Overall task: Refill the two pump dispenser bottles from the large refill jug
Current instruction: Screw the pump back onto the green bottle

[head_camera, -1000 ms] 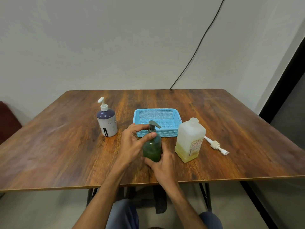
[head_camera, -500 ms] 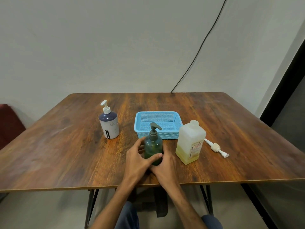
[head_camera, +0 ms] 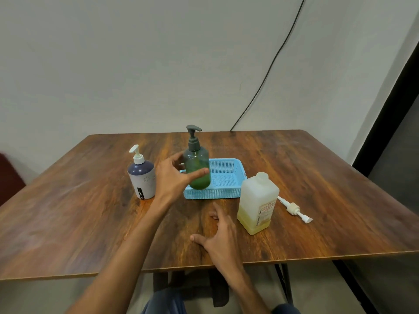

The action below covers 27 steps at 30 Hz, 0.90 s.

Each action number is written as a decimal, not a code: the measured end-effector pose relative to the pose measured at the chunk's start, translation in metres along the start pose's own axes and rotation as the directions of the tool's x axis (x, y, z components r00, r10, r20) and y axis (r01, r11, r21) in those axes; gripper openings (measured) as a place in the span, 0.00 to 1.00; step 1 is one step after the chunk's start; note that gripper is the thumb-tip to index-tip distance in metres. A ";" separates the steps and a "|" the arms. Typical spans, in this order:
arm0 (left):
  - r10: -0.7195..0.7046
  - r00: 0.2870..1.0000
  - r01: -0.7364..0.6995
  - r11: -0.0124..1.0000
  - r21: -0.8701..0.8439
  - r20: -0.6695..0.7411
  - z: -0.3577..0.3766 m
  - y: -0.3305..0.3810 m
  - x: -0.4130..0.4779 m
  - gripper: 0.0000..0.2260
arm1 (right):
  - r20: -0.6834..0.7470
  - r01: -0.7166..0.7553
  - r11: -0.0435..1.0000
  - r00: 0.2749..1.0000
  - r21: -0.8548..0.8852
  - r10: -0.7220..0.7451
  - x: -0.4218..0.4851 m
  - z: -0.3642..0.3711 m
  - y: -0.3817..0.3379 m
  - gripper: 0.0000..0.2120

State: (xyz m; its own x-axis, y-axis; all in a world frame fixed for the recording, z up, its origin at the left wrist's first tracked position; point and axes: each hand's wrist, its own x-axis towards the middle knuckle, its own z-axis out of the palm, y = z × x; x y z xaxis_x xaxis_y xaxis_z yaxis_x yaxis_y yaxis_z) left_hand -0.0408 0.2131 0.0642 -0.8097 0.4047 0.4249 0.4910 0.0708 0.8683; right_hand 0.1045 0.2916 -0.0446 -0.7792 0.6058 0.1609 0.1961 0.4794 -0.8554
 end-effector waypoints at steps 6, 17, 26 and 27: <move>-0.023 0.999 0.014 0.982 0.190 0.049 0.011 -0.021 0.042 0.28 | 0.012 -0.032 0.999 0.999 -0.002 0.032 0.003 0.002 0.002 0.49; -0.107 0.981 0.034 0.917 0.397 0.162 0.026 -0.057 0.065 0.29 | 0.032 -0.042 0.999 0.999 0.001 0.042 0.005 0.002 0.001 0.49; -0.125 0.945 -0.026 0.892 0.452 0.302 0.027 -0.060 0.070 0.31 | 0.034 -0.037 0.999 0.999 -0.029 0.038 0.004 0.003 0.000 0.49; -0.132 0.939 -0.029 0.889 0.457 0.318 0.027 -0.059 0.071 0.30 | 0.032 -0.041 0.999 0.999 -0.033 0.042 0.004 0.002 0.000 0.49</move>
State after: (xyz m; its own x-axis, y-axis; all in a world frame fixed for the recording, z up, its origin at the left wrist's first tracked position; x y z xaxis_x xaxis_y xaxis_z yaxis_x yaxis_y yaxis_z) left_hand -0.1189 0.2623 0.0359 -0.7233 0.6601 0.2026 0.6071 0.4681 0.6421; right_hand 0.1002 0.2923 -0.0453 -0.7892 0.6045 0.1088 0.2473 0.4749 -0.8445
